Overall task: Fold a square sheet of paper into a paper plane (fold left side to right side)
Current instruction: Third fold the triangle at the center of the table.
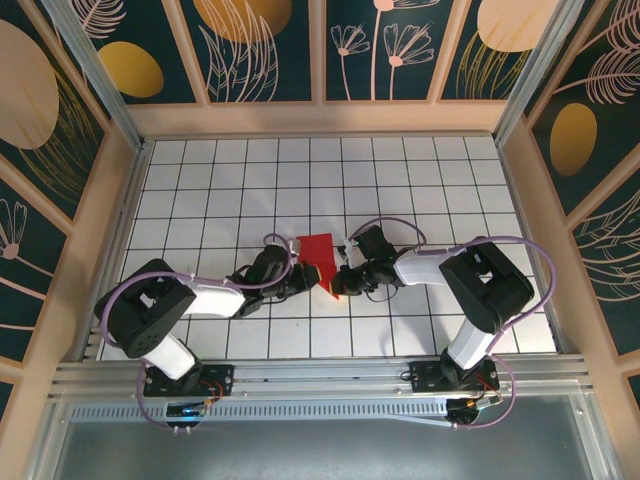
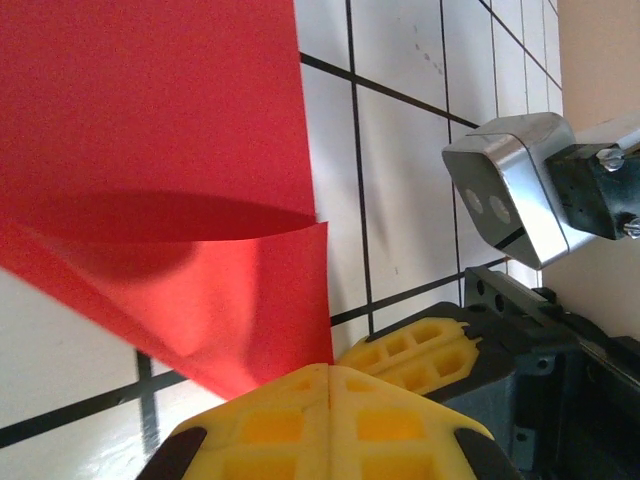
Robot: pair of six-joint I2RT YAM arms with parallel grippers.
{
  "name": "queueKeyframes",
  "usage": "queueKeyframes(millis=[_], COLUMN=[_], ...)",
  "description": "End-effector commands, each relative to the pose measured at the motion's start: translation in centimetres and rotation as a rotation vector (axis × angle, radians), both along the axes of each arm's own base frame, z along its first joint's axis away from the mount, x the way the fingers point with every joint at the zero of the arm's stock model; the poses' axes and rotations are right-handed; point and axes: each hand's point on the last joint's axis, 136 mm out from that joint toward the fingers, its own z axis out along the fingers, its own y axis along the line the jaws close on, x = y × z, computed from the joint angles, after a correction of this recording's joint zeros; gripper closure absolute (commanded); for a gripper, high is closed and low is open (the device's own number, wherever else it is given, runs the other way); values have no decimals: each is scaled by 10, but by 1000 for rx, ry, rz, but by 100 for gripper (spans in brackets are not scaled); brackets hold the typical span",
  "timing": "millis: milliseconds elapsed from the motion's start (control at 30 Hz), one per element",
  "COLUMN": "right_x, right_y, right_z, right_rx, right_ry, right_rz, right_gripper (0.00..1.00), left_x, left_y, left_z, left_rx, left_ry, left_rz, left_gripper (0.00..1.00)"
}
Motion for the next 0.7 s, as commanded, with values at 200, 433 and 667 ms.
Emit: queueKeyframes(millis=[200,433,667], right_x=[-22,-22,-26], right_y=[-46,-46,-50], right_z=[-50,-54,-57], right_rx=[-269,-298,-338], right_ry=[91,95,106], right_rz=[-31,-28,-16], right_gripper=[100,100,100], left_x=[2,1,-3], left_y=[-21,-20,-10], left_z=[-3,-11,-40], left_rx=[-29,-8,57], left_ry=[22,52,132], left_rz=[-25,-13,30], left_gripper=[100,100,100])
